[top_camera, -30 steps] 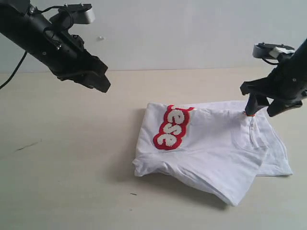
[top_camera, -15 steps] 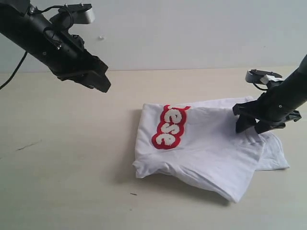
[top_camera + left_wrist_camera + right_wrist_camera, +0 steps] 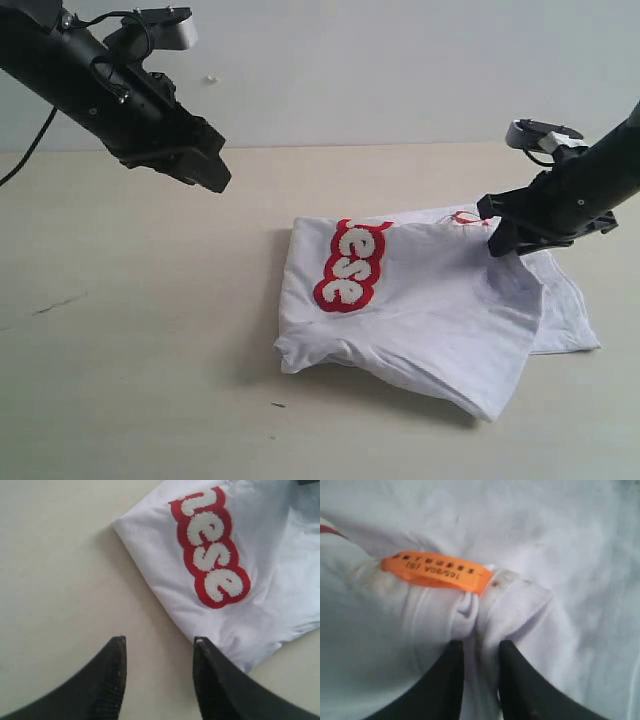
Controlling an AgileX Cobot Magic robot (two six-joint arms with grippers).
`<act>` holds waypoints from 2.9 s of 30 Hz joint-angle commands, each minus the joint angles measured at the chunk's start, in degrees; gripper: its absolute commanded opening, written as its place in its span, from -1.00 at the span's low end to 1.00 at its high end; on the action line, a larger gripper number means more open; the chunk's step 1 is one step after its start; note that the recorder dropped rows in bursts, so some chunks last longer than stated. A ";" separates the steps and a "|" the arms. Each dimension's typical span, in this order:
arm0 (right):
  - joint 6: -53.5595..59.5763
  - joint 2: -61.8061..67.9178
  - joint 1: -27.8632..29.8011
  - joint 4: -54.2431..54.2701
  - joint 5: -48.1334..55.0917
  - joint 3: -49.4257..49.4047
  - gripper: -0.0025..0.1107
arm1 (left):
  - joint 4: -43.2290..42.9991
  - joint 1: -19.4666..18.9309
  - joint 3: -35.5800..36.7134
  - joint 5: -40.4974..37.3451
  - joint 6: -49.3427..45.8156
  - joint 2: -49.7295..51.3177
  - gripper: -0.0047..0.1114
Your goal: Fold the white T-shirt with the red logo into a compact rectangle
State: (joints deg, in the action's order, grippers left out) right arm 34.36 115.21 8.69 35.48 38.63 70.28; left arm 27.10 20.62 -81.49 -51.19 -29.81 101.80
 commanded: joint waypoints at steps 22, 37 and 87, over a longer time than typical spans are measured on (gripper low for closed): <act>-2.59 3.26 -3.65 -5.86 -1.83 -0.22 -0.07 | 0.48 -0.06 0.21 -0.30 0.06 -0.17 -0.18; -3.88 5.21 -5.90 -8.02 -2.02 -0.03 -0.69 | 0.48 -0.06 0.21 0.44 -0.03 -0.17 -0.18; -76.15 11.00 3.68 -123.25 20.51 18.12 -0.39 | -1.33 -0.06 0.21 1.24 0.28 -0.17 -0.18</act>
State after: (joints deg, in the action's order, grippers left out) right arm -40.23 125.46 11.35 -85.05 59.50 86.82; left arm 25.71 20.62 -81.49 -49.82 -29.81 101.80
